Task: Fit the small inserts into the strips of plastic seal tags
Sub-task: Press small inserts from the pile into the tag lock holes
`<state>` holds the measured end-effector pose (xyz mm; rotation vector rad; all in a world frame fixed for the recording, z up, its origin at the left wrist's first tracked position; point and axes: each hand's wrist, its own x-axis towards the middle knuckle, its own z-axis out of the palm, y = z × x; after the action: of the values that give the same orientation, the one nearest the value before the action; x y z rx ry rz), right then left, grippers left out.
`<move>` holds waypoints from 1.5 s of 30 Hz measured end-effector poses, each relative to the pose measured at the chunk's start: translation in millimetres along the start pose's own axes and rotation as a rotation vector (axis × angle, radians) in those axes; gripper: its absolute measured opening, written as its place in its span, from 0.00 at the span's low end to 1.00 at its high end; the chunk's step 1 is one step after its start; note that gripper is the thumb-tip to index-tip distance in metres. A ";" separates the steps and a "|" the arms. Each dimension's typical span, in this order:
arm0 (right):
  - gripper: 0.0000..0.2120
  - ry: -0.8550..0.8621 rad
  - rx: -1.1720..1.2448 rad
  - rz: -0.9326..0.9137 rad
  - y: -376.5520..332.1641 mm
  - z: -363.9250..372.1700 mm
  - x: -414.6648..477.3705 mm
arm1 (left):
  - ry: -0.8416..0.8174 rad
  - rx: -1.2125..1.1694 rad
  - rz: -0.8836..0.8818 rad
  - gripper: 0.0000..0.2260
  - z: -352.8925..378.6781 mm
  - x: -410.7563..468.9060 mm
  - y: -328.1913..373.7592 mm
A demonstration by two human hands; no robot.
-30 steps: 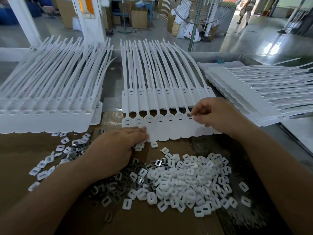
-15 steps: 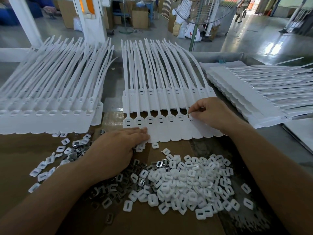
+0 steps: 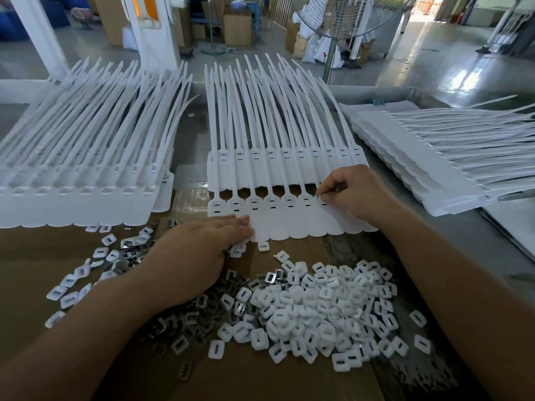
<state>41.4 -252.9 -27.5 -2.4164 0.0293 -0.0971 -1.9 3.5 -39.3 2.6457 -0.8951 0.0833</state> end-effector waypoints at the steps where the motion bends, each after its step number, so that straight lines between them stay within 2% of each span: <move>1: 0.12 0.007 0.008 0.002 -0.4 -0.3 0.3 | -0.002 0.000 0.001 0.27 -0.5 -0.4 0.1; 13: 0.13 -0.034 0.027 0.164 -7.7 -2.0 14.6 | -0.011 0.009 0.006 0.26 -1.4 1.2 -0.2; 20: 0.11 0.014 -0.024 0.072 -0.7 -0.2 9.2 | -0.005 0.001 0.017 0.26 -1.9 -1.8 -0.3; 30: 0.06 -0.013 -0.023 -0.019 -10.6 -18.7 -18.1 | -0.004 0.015 0.025 0.27 0.4 0.2 -1.3; 38: 0.02 -0.324 -0.180 -0.052 -23.9 -35.8 -56.2 | -0.024 0.025 0.015 0.27 -0.2 0.8 -1.9; 45: 0.02 -0.452 -0.213 -0.033 -26.8 -24.2 -69.9 | -0.033 0.040 0.005 0.27 0.8 2.0 -3.0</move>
<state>-30.4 -245.5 3.9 -2.5950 -0.2167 0.4586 1.5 4.3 -40.6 2.6888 -0.9199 0.0591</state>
